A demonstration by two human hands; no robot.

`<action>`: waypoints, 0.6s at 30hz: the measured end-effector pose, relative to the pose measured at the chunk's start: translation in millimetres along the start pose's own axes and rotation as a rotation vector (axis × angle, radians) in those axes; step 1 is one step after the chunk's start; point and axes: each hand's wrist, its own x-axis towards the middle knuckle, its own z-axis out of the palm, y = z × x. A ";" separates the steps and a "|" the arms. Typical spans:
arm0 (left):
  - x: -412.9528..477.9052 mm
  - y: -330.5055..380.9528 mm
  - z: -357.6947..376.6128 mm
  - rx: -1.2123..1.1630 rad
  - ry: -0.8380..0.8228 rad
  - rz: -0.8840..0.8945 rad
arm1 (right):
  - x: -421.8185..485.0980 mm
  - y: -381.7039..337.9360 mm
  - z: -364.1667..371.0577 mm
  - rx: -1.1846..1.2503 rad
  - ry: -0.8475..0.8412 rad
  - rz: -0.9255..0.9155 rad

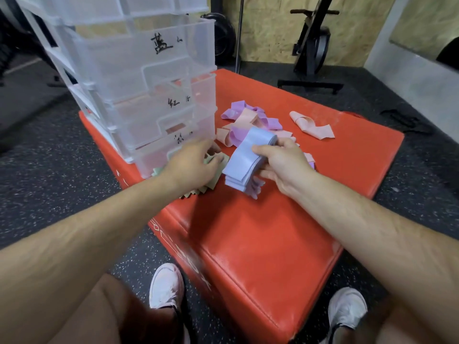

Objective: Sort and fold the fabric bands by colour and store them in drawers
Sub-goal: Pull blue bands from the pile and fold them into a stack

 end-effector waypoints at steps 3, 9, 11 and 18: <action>14.5 -18.4 7.9 0.239 -0.098 0.159 | 3.1 -1.9 -6.8 -0.084 0.017 -0.015; 26.0 -22.5 31.3 0.522 -0.314 0.191 | 6.9 2.2 -14.7 -0.156 0.009 -0.002; 27.2 -23.6 31.0 0.567 -0.361 0.179 | 8.3 4.6 -16.2 -0.166 0.007 0.008; 25.2 -31.4 7.0 0.727 -0.360 0.213 | 7.8 6.9 -13.7 -0.171 -0.012 0.040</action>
